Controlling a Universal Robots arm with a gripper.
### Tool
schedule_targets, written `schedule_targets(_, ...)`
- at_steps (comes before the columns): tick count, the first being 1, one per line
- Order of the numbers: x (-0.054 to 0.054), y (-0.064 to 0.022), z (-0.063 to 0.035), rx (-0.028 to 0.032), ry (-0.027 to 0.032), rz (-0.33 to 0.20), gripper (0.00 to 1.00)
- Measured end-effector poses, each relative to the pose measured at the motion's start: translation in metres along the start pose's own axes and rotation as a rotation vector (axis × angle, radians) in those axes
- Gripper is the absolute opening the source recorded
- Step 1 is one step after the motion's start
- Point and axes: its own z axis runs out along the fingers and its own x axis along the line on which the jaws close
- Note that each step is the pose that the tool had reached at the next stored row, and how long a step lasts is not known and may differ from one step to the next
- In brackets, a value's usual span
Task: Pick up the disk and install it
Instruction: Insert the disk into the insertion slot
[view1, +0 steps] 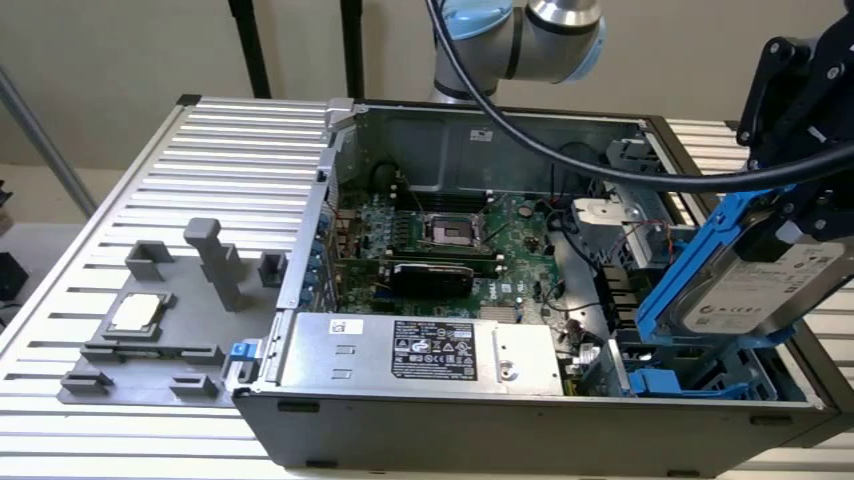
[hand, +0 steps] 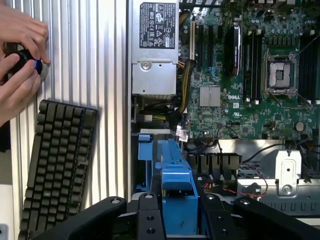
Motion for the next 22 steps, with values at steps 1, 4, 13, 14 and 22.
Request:
schedule_targets(1,0.000,0.0000,0.0017,0.0000,0.0000,0.000,0.33)
schedule_targets(4,0.001,0.0001,0.0072,0.0000,-0.0001,0.000,0.33)
schedule_targets(13,0.003,0.0000,0.0188,-0.0024,0.0003,0.000,0.33)
schedule_targets(14,0.004,0.0001,0.0192,-0.0024,0.0000,0.000,0.33)
schedule_targets(22,0.005,-0.0001,0.0241,-0.0029,0.0001,-0.001,0.33)
